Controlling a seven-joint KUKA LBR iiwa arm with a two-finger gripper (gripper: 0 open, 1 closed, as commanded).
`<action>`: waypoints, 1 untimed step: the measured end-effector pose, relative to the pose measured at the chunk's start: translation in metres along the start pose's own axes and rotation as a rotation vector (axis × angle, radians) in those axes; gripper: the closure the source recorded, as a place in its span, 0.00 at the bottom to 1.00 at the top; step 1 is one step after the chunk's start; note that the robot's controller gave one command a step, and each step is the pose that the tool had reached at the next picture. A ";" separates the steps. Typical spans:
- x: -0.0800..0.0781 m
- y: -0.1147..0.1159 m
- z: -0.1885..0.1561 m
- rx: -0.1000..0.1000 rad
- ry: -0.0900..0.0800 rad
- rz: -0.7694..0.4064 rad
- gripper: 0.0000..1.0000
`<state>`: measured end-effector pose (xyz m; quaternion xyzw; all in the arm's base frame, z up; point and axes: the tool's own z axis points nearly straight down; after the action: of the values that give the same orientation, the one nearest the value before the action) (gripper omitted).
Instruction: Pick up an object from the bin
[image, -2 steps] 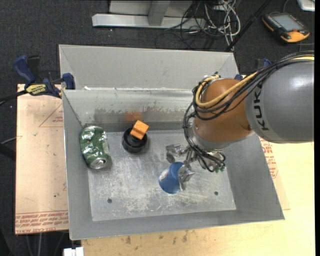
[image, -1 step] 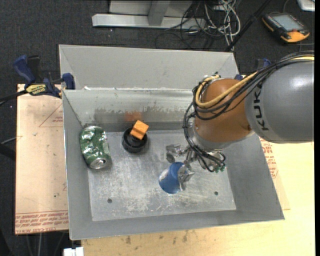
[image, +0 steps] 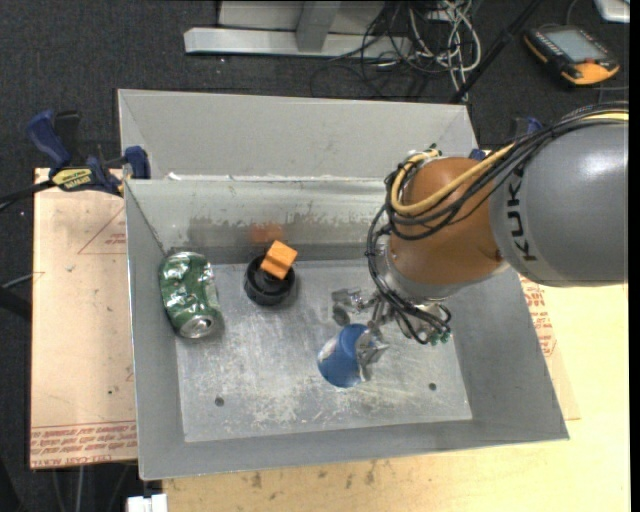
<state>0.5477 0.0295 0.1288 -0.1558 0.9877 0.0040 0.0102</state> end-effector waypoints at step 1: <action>0.000 0.000 0.000 0.000 0.000 0.000 1.00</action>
Offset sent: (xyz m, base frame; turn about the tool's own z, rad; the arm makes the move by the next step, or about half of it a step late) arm 0.0000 0.0000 0.0000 0.0000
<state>0.5477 0.0295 0.1288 -0.1559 0.9877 0.0040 0.0102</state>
